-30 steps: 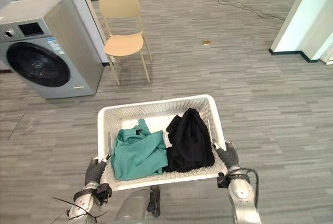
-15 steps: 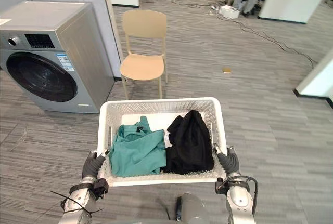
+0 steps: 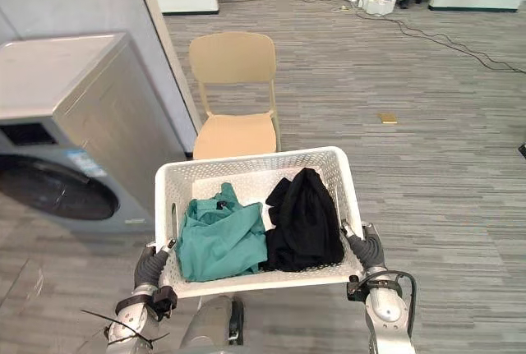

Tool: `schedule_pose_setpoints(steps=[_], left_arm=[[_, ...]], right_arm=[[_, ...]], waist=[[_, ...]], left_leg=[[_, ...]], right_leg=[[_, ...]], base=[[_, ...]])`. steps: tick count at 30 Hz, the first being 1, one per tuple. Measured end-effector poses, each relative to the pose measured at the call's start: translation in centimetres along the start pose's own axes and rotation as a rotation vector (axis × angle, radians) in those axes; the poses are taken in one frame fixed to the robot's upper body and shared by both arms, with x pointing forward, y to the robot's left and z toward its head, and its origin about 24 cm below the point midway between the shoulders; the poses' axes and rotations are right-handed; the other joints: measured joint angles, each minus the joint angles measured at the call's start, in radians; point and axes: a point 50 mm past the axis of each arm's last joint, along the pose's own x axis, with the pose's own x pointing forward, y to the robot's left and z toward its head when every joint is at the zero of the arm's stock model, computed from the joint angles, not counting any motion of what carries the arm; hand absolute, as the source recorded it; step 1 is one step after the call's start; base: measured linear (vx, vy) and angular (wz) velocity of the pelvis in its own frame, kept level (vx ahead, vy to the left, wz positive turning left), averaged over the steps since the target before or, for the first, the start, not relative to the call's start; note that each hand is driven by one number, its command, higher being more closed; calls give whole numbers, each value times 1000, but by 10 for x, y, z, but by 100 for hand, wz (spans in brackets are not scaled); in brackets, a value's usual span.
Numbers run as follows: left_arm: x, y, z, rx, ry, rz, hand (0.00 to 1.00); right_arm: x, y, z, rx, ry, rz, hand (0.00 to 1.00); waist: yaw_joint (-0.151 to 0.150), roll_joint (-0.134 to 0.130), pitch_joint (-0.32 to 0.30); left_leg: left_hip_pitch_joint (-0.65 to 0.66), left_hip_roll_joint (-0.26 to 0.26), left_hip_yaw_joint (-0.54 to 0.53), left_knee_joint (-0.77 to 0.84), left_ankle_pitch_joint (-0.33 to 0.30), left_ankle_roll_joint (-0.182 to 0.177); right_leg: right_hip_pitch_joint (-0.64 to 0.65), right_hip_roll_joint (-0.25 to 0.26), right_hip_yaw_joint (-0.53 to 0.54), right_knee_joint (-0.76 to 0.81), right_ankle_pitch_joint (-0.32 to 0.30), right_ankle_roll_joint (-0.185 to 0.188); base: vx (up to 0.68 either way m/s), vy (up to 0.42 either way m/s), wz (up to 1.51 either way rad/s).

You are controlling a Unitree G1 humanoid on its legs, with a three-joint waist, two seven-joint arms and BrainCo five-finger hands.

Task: Pick up the laundry basket with both hands and put the clothes into the washing machine.

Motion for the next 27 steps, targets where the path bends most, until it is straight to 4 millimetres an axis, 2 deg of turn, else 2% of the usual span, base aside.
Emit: schedule_pose_setpoints(steps=[1, 2, 3, 4, 5, 6, 7, 8, 9, 10, 11, 13, 14, 15, 16, 17, 18, 19, 20, 21, 22, 23, 24, 25, 27], left_arm=[[2, -2, 2, -3, -9, -5, 100], [2, -2, 2, -4, -8, -4, 100], [2, -1, 1, -6, -5, 0, 100], [0, 0, 0, -1, 0, 3, 100], [-1, 1, 0, 2, 1, 5, 100], [-1, 2, 0, 11, 2, 0, 100], [2, 2, 3, 28, -7, -7, 100], [3, 4, 4, 35, -8, -4, 100], [3, 5, 4, 44, -8, -3, 100], [1, 6, 2, 47, 1, -1, 100], [0, 7, 3, 50, -2, 1, 100], [1, 8, 5, 58, -9, -2, 100], [1, 7, 9, 63, -24, -8, 100], [1, 8, 11, 66, -34, -8, 100], [-1, 10, 14, 70, -46, -6, 100], [0, 5, 11, 42, -35, -2, 100], [-1, 3, 9, 31, -33, 0, 100], [-1, 2, 10, 24, -36, 4, 100], [0, 0, 11, 15, -41, 2, 100], [0, -1, 10, 7, -40, 5, 100], [-2, 0, 8, -5, -32, 16, 100], [-4, 1, 6, -7, -27, 20, 100], [-8, 3, 6, -3, -28, 20, 100], [-7, 1, 8, -3, -42, 7, 100], [-5, -2, 11, -3, -52, -5, 100]], right_arm=[[2, 1, 1, 3, -5, 1, 100], [4, 2, 3, 7, -10, 1, 100], [6, 3, 2, 7, -7, 5, 100], [5, 4, -1, 9, 6, 9, 100], [5, 5, -2, 11, 10, 12, 100], [5, 5, -4, 12, 16, 14, 100], [6, 8, -6, 27, 23, 13, 100], [6, 9, -6, 34, 27, 13, 100], [3, 11, -10, 43, 41, 12, 100], [1, 11, -12, 41, 51, 13, 100], [1, 13, -12, 46, 52, 14, 100], [1, 14, -12, 52, 51, 11, 100], [0, 13, -9, 52, 37, 9, 100], [0, 15, -7, 56, 31, 10, 100], [-1, 16, -5, 60, 24, 12, 100], [1, 12, -2, 39, 8, 11, 100], [1, 11, 0, 31, 0, 12, 100], [2, 8, 3, 15, -17, 16, 100], [2, 6, 5, 10, -25, 14, 100], [2, 5, 7, 6, -32, 13, 100], [1, 4, 9, -4, -41, 19, 100], [0, 4, 9, -8, -43, 23, 100], [-2, 6, 9, -12, -45, 34, 100], [-3, 4, 9, -4, -44, 21, 100], [-2, 2, 10, 4, -46, 10, 100]], waist=[[-6, 3, -1], [-5, -1, 0], [-1, -10, -3], [3, -27, -14], [2, -29, -17], [-13, -30, -17], [-39, -31, -10], [-51, -33, -7], [-53, -27, 6], [-50, -8, 14], [-50, -4, 19], [-52, -6, 19], [-54, -11, 16], [-52, -17, 11], [-52, -34, 6], [-46, -4, 5], [-43, 5, 2], [-49, 23, 4], [-49, 41, 14], [-47, 52, 20], [-42, 65, 24], [-38, 64, 24], [-27, 58, 26], [-26, 59, 24], [-19, 46, 23]], left_leg=[[-24, 1, -12, 69, -25, 7], [-29, 1, -5, 110, -38, 9], [-24, -8, 10, 168, -50, 21], [19, -46, 18, 162, -61, 38], [59, -70, 17, 124, -74, 57], [147, -110, 4, 27, -104, 75], [220, -142, -7, -53, -133, 83], [253, -156, -7, -81, -137, 85], [332, -167, -6, -143, -136, 85], [409, -164, -9, -205, -136, 85], [471, -164, -11, -254, -137, 84], [525, -162, -31, -302, -140, 78], [552, -149, -38, -326, -158, 46], [557, -153, -39, -330, -165, 36], [569, -163, -39, -338, -175, 23], [612, -127, -67, -341, -192, 20], [613, -117, -71, -321, -190, 18], [597, -101, -73, -234, -190, 18], [548, -83, -65, -82, -176, -5], [513, -74, -58, 22, -148, -18], [427, -48, -51, 215, -25, -27], [390, -41, -44, 297, 71, -38], [317, -18, -30, 430, 119, -42], [242, 17, -28, 481, 41, -30], [156, 64, -33, 395, -49, -18]], right_leg=[[7, -6, 24, 2, 48, 3], [13, -12, 36, 7, 72, 9], [23, -22, 56, 37, 125, 22], [-13, -44, 81, 142, 190, 54], [-53, -49, 98, 242, 241, 68], [-160, -43, 139, 473, 369, 71], [-282, -20, 161, 743, 368, 56], [-332, -6, 161, 847, 348, 50], [-414, 26, 145, 966, 281, 40], [-477, 40, 78, 970, 213, 5], [-528, 39, 4, 908, 156, -9], [-565, 39, -101, 764, 110, -21], [-561, 41, -231, 512, 114, -36], [-545, 46, -282, 384, 144, -56], [-531, 48, -318, 271, 203, -89], [-491, 85, -338, 249, 210, -128], [-474, 93, -340, 240, 192, -122], [-449, 102, -354, 232, 170, -121], [-408, 117, -360, 219, 152, -119], [-382, 128, -358, 206, 146, -120], [-333, 143, -347, 173, 138, -125], [-308, 146, -331, 148, 137, -126], [-251, 148, -314, 87, 138, -123], [-216, 149, -308, 46, 143, -116], [-180, 130, -290, -1, 153, -100]], base=[[702, 486, -13], [557, 418, -21], [602, 444, -30], [467, 324, -26], [458, 287, -2], [455, 230, 31], [437, 205, 46], [392, 158, 39], [353, 154, 13], [483, 184, 1], [404, 138, 0], [355, 40, 26], [358, -18, 39], [363, -38, 32], [428, -40, 14], [448, -40, 7], [552, -49, 7], [443, -54, 7], [439, -45, 4], [411, -22, -18], [321, 12, -34], [402, 61, -47], [397, 107, -37], [392, 110, -30], [372, 102, -30]])
